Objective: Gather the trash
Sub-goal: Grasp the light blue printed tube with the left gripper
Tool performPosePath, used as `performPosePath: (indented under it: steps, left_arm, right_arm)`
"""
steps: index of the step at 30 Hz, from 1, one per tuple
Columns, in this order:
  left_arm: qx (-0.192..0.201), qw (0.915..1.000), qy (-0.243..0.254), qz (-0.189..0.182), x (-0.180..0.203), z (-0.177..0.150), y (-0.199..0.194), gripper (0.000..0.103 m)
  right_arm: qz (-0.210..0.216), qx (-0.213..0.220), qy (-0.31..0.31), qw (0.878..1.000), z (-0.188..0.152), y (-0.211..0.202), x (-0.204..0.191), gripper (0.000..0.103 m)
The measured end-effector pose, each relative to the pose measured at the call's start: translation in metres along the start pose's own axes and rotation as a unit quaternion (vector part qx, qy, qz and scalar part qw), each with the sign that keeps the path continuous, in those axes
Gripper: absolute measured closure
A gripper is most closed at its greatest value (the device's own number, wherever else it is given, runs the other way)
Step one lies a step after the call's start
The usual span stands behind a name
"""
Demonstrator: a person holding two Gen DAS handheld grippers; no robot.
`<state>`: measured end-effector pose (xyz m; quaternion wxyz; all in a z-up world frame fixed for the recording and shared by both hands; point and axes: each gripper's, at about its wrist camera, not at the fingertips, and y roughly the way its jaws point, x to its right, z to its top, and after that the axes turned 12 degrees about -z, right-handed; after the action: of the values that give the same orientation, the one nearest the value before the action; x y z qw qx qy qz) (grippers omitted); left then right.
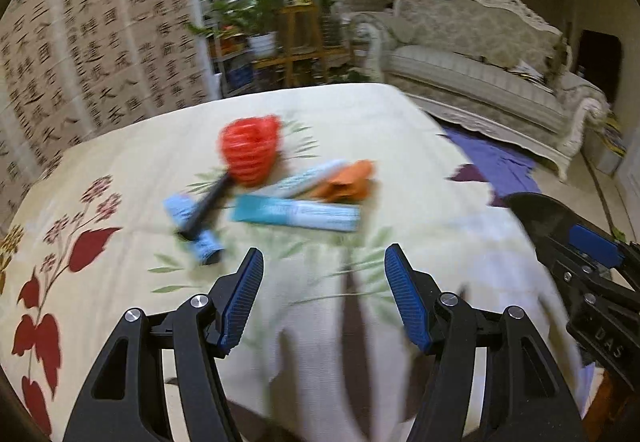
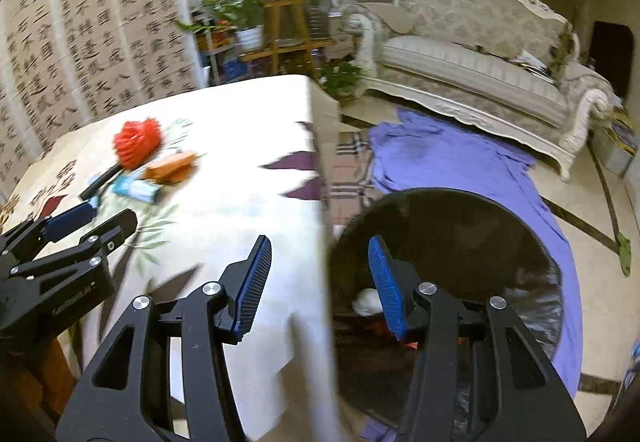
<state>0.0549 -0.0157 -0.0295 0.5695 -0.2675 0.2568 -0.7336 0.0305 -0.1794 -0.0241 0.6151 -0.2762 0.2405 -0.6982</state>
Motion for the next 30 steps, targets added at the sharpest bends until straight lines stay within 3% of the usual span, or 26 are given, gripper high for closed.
performPosePath:
  steps: [8,20,26,30]
  left_arm:
    - [-0.023,0.9975,-0.064,0.023,-0.051,-0.001,0.003,0.041]
    - [-0.047,0.9930,-0.102,0.036,-0.085,0.009,0.022,0.041]
    - [-0.050,0.9936,-0.095,0.036,-0.091,0.011,0.023,0.041]
    - [-0.048,0.9941,-0.090,0.035,-0.094,0.009,0.019,0.047]
  right_arm:
    - [0.031,-0.011,-0.042,0.999,0.008,0.006,-0.049,0.054]
    - [0.060,-0.033,-0.058,0.996,0.020,0.025,-0.076,0.053]
    - [0.070,-0.042,-0.054,0.995,0.026,0.033,-0.079,0.052]
    - [0.073,-0.044,-0.055,0.995,0.029,0.037,-0.083,0.052]
